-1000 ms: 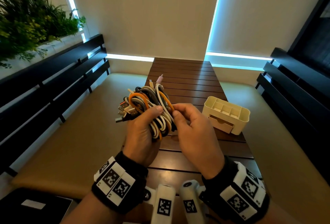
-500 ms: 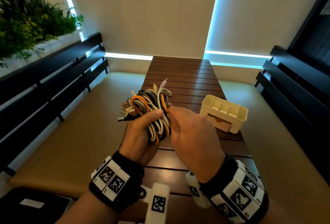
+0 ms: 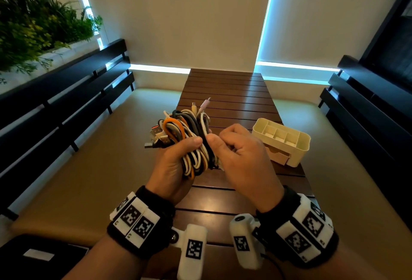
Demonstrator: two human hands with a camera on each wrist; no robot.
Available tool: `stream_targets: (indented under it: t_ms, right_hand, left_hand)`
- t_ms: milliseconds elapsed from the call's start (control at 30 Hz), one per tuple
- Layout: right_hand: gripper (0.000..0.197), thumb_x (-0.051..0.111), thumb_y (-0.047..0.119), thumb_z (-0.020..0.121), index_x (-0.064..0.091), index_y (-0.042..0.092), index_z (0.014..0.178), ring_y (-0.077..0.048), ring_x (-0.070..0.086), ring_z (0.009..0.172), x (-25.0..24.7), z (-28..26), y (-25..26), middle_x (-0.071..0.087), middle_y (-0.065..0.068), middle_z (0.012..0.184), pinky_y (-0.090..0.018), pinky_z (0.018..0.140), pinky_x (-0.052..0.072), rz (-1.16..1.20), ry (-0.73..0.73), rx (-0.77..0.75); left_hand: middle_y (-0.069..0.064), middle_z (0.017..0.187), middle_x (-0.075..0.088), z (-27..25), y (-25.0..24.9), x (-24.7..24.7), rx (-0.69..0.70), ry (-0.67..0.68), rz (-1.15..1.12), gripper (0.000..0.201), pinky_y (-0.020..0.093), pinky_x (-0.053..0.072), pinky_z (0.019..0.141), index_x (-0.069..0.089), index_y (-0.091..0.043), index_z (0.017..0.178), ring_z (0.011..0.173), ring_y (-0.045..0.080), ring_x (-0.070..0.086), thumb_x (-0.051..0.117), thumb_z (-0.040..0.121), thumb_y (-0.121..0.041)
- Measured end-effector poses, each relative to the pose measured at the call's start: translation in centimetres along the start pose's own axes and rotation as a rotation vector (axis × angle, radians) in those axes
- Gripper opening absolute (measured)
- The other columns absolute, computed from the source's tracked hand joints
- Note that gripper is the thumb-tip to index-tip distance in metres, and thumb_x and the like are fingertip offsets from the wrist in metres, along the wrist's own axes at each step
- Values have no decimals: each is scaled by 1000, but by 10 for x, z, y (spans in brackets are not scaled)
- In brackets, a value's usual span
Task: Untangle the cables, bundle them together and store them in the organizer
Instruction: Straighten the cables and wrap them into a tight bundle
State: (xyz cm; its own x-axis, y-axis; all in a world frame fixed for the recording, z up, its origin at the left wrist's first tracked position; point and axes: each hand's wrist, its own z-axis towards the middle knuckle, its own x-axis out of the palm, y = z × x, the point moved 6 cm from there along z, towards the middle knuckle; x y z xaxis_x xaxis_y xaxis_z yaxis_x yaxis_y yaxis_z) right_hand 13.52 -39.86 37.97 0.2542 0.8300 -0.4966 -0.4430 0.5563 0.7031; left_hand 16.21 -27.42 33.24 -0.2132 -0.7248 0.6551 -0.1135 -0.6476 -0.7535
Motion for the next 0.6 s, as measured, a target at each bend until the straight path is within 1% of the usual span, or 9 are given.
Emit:
stream_targets:
  t_ms: [67,133,200,233,267,333,433,533,600]
  right_hand:
    - [22,63,30,94,68,21,75,-7,55,73,-2,4,-3,56,7,80,-11,62,42,65,-24,19]
    - [16,68,25,91,71,16,79,-9,58,74,-2,5,-4,60,3,83,-11,63,44,90,-47,20]
    - [6,71,21,89,72,16,86,-8,62,77,1,6,-6,64,4,85,-12,65,47,148,-50,49]
    - [3,72,19,88,71,18,91,-6,64,78,2,6,-6,66,6,85,-12,66,49,206,-37,72]
    - [10,73,16,88,70,21,96,-5,65,79,3,5,-6,67,8,86,-12,68,50,247,-31,92]
    - [19,72,15,88,70,24,105,-5,66,84,4,6,-6,69,9,89,-15,72,54,264,-25,98]
    - [20,71,15,89,73,21,108,-9,69,88,3,7,-4,72,5,94,-22,76,57,260,-31,93]
    - [17,70,16,89,74,20,106,-7,66,88,3,7,-1,69,5,94,-16,75,53,277,-24,97]
    - [15,70,17,89,75,21,102,-6,62,87,3,8,3,65,4,92,-12,73,48,267,-3,104]
  left_hand:
    - [19,108,69,0,0,-1,-9,-1,19,51,43,59,79,61,-4,127,98,32,68,65,76,-12]
    - [24,117,66,1,0,-3,-9,-21,29,60,49,57,88,60,-2,129,109,39,65,71,71,-16]
    - [34,130,57,1,1,-5,-5,-31,31,65,61,48,99,54,0,134,122,51,54,71,73,-17]
    - [39,133,52,2,1,-6,-4,-29,25,65,66,44,101,52,1,135,123,56,50,70,75,-16]
    - [41,134,49,2,1,-7,-2,-27,16,65,68,42,101,51,1,136,123,58,48,70,75,-16]
    - [40,135,49,3,-1,-9,9,-17,9,67,68,42,102,50,0,138,124,58,48,69,76,-15]
    - [38,134,51,2,-4,-10,23,-3,20,69,63,47,99,50,0,138,120,53,53,69,74,-16]
    - [31,123,59,2,-8,-9,6,41,-13,73,51,56,84,55,0,134,105,41,64,77,66,-15]
    - [25,119,64,1,-10,-6,-6,106,-60,73,47,56,82,61,-3,129,104,36,66,85,62,-19]
